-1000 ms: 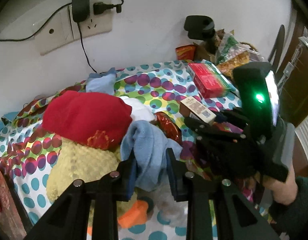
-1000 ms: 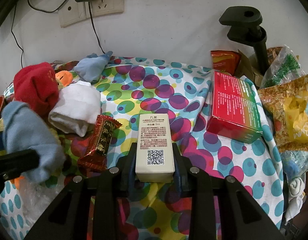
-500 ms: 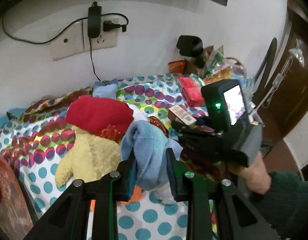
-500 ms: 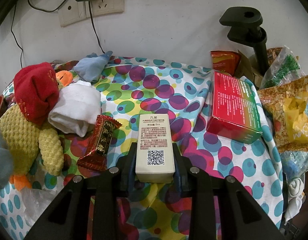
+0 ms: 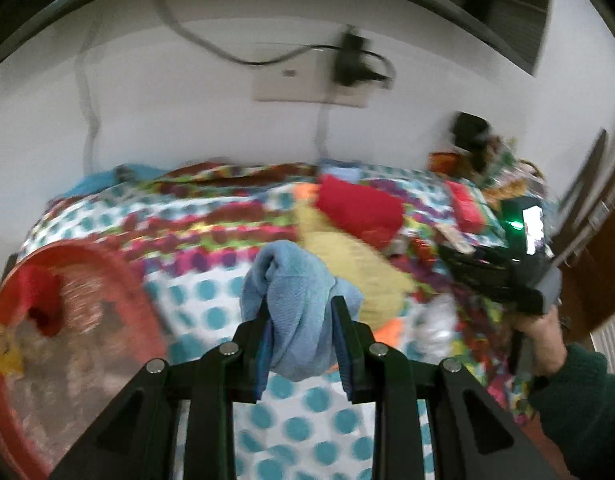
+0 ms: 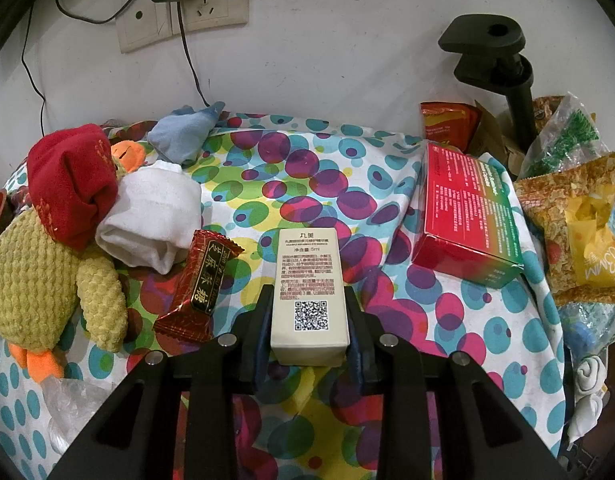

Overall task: Organize objects
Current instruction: 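Carry the light blue sock over the red tray and open the left gripper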

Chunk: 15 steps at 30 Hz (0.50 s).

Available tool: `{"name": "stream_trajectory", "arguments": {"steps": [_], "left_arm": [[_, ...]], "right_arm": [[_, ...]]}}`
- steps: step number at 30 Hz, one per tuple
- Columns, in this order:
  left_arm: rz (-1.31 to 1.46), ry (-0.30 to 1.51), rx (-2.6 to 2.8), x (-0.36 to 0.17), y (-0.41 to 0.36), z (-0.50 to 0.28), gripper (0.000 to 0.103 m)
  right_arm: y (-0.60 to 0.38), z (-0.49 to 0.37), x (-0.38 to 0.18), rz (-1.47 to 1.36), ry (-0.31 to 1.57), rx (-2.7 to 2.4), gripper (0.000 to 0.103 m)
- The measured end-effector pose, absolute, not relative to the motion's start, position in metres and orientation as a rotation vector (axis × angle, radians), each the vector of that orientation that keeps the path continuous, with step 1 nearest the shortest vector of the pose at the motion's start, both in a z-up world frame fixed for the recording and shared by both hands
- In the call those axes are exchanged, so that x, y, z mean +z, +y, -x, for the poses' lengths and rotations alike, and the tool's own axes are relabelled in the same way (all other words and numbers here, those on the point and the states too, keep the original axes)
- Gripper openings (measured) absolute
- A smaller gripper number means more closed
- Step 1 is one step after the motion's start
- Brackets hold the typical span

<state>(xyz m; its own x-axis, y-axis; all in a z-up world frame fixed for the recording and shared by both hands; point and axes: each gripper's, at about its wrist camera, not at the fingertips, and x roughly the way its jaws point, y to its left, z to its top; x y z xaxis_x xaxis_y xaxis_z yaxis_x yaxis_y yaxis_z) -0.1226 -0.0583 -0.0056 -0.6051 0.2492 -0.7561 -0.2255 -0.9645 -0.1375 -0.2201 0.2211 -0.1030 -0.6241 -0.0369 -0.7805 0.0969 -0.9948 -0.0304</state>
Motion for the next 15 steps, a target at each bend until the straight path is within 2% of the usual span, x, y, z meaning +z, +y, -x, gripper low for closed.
{"name": "stream_trajectory", "arguments": {"steps": [15], "left_arm": [[1.405,-0.106,2.922,-0.015,-0.211,0.098,0.027]], "right_arm": [[0.220,0.220,-0.103,-1.327,0.108,-2.767,0.030]]}}
